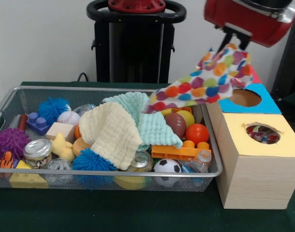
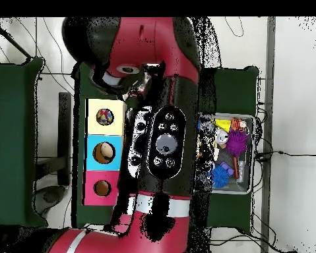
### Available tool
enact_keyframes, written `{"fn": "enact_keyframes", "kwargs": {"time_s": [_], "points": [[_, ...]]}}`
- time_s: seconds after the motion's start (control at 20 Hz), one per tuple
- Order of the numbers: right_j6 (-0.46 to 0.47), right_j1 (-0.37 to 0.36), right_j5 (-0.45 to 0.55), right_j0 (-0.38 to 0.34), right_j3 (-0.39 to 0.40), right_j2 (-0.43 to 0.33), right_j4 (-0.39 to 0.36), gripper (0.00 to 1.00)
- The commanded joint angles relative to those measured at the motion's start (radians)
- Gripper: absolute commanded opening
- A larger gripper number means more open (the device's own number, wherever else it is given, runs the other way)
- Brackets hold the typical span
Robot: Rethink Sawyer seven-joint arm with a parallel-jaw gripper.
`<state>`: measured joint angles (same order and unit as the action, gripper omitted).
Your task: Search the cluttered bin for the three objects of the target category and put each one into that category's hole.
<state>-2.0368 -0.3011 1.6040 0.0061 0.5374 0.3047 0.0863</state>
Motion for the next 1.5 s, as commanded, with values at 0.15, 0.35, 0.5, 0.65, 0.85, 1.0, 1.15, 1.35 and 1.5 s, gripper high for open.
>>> {"fn": "enact_keyframes", "kwargs": {"time_s": [0.15,0.35,0.5,0.65,0.85,1.0,1.15,1.35,1.5], "points": [[0.391,-0.059,-0.149,-0.07,0.302,-0.108,-0.123,0.0],[0.416,-0.065,-0.164,-0.082,0.335,-0.12,-0.154,0.0],[0.416,-0.048,-0.143,-0.094,0.354,-0.155,-0.139,0.0],[0.4,-0.032,-0.108,-0.105,0.372,-0.208,-0.093,0.0],[0.356,-0.043,-0.106,-0.102,0.404,-0.248,-0.066,0.0],[0.338,-0.049,-0.091,-0.11,0.419,-0.286,-0.049,0.0],[0.32,-0.051,-0.077,-0.117,0.422,-0.314,-0.041,0.0],[0.301,-0.059,-0.077,-0.121,0.429,-0.326,-0.059,0.0],[0.294,-0.076,-0.095,-0.123,0.452,-0.316,-0.093,0.0]]}}
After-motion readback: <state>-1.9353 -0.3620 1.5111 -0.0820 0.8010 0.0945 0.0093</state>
